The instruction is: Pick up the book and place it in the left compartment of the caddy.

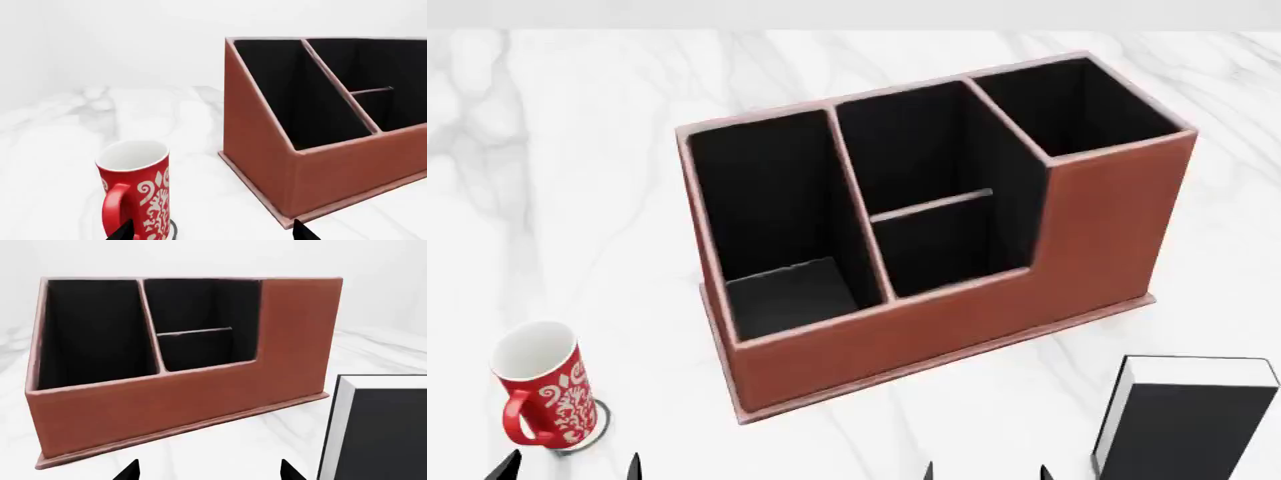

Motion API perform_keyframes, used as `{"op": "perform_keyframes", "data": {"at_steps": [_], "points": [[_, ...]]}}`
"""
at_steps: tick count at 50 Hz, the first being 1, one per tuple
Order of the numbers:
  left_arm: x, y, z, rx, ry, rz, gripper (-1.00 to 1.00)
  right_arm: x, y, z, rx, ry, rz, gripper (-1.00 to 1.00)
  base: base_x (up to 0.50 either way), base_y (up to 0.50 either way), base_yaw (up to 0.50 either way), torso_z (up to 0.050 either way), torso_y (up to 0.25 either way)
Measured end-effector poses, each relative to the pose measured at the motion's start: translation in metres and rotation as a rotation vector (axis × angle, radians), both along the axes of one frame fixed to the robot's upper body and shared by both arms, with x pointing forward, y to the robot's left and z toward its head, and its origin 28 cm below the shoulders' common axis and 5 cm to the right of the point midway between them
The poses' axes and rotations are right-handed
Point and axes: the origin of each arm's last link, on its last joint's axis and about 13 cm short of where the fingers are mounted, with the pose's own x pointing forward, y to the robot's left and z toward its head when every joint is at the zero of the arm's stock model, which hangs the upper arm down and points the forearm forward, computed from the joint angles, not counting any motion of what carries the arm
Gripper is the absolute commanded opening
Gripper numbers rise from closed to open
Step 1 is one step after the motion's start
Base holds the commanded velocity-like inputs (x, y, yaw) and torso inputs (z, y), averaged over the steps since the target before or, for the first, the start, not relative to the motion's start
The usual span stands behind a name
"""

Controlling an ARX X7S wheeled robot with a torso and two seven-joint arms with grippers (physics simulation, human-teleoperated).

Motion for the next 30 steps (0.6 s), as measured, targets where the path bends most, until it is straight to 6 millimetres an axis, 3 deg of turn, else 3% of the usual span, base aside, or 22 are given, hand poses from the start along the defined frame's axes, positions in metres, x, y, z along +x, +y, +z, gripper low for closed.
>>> {"op": "perform_keyframes", "data": {"at_steps": [30], "points": [[-0.0024, -0.0001, -0.0011, 0.136, -0.005, 0.046, 1.0, 0.0015, -0.0019, -0.0033, -0.031, 0.031, -0.082, 1.0, 0.0, 0.0, 0.0, 0.0, 0.0]]}}
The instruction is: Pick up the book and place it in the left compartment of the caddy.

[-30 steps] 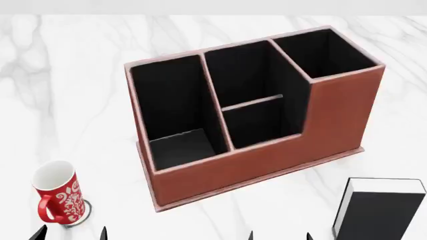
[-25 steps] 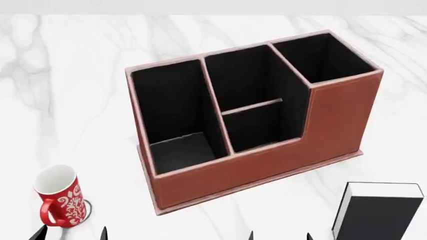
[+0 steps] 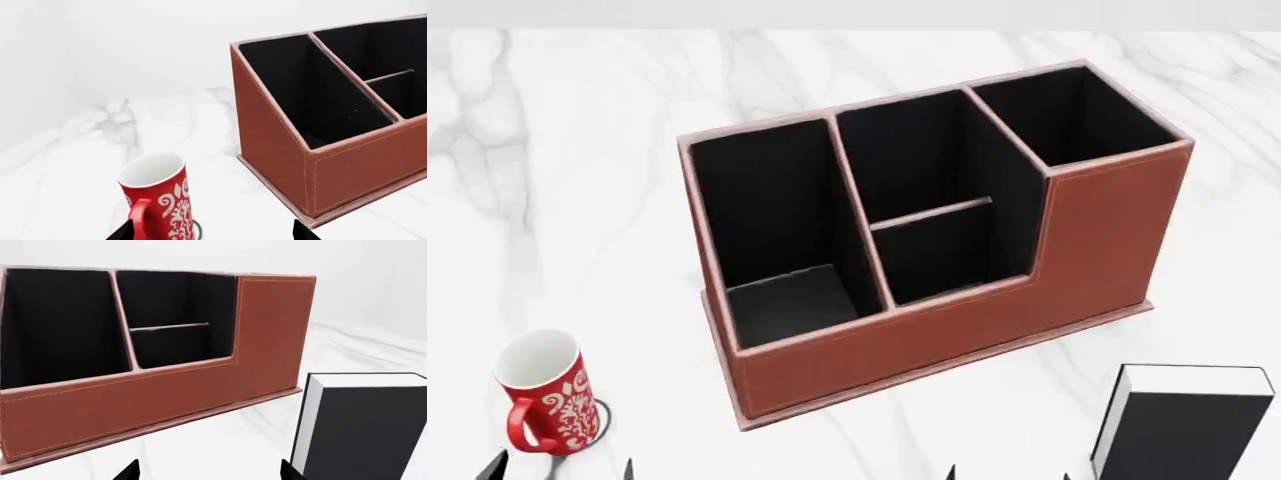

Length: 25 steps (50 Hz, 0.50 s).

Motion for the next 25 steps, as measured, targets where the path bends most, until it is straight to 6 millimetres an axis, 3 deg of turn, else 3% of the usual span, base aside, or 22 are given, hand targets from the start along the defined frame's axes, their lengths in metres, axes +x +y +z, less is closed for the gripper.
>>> {"op": "perform_keyframes", "data": {"at_steps": [11, 25], "points": [[-0.004, -0.001, 0.023, 0.032, -0.075, 0.011, 1.0, -0.003, -0.001, 0.025, -0.023, -0.061, -0.014, 1.0, 0.0, 0.0, 0.0, 0.0, 0.0], [-0.016, -0.002, 0.069, 0.054, -0.206, 0.004, 1.0, -0.011, 0.002, 0.068, -0.039, -0.179, -0.009, 1.0, 0.0, 0.0, 0.0, 0.0, 0.0]]}}
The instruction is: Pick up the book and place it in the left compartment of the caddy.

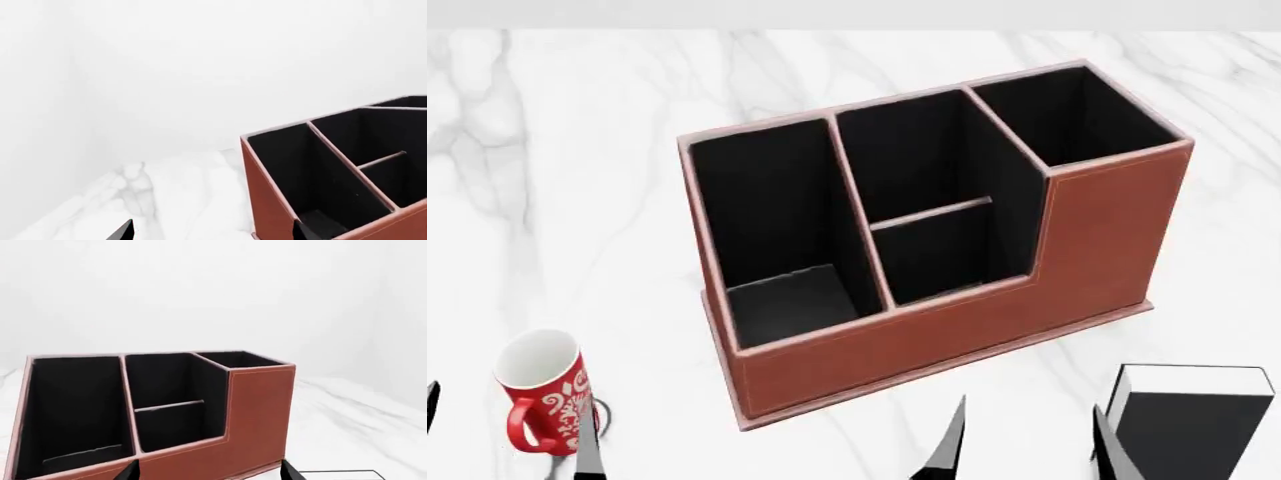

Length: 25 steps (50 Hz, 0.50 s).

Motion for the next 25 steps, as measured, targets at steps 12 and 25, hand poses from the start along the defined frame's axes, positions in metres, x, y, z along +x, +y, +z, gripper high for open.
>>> {"op": "perform_keyframes", "data": {"at_steps": [12, 25], "points": [[-0.012, 0.0, 0.033, 0.007, -0.081, -0.005, 1.0, -0.011, 0.004, 0.035, -0.002, -0.105, 0.02, 1.0, 0.0, 0.0, 0.0, 0.0, 0.0], [-0.02, 0.0, 0.048, 0.002, -0.122, -0.01, 1.0, -0.018, 0.007, 0.054, -0.017, -0.162, 0.035, 1.0, 0.0, 0.0, 0.0, 0.0, 0.0]]}}
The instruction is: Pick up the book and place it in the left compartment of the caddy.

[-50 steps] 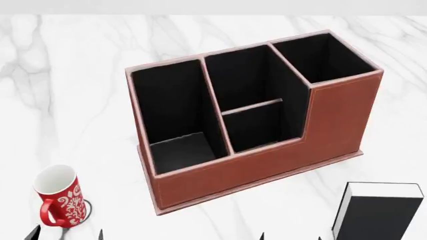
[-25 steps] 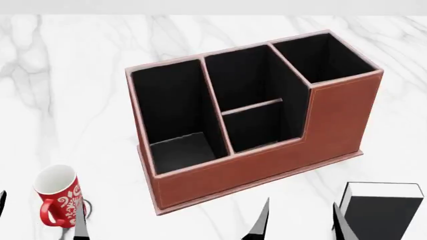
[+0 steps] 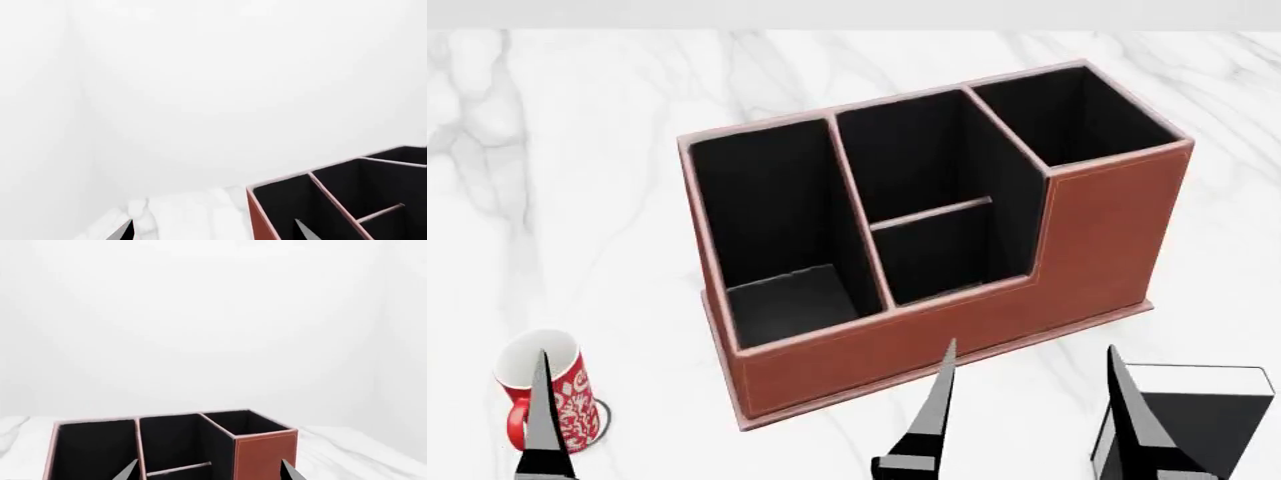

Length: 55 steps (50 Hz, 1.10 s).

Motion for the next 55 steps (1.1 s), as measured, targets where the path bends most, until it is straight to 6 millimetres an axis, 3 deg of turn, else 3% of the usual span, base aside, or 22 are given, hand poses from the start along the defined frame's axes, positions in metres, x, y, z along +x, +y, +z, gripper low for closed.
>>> {"op": "perform_keyframes", "data": {"at_steps": [12, 36, 55], "points": [[-0.0027, 0.0006, 0.0043, -0.007, -0.011, -0.001, 1.0, -0.0021, 0.0016, 0.0038, -0.025, -0.001, -0.001, 1.0, 0.02, 0.0, 0.0, 0.0, 0.0], [-0.0051, 0.0006, 0.0062, -0.017, -0.013, -0.007, 1.0, -0.0028, 0.0004, 0.0043, -0.027, 0.013, -0.009, 1.0, 0.41, 0.0, 0.0, 0.0, 0.001], [-0.0062, 0.0011, 0.0063, -0.031, -0.011, -0.038, 1.0, -0.004, 0.0004, 0.0038, -0.018, 0.005, 0.005, 1.0, 0.0, 0.0, 0.0, 0.049, 0.0]]}}
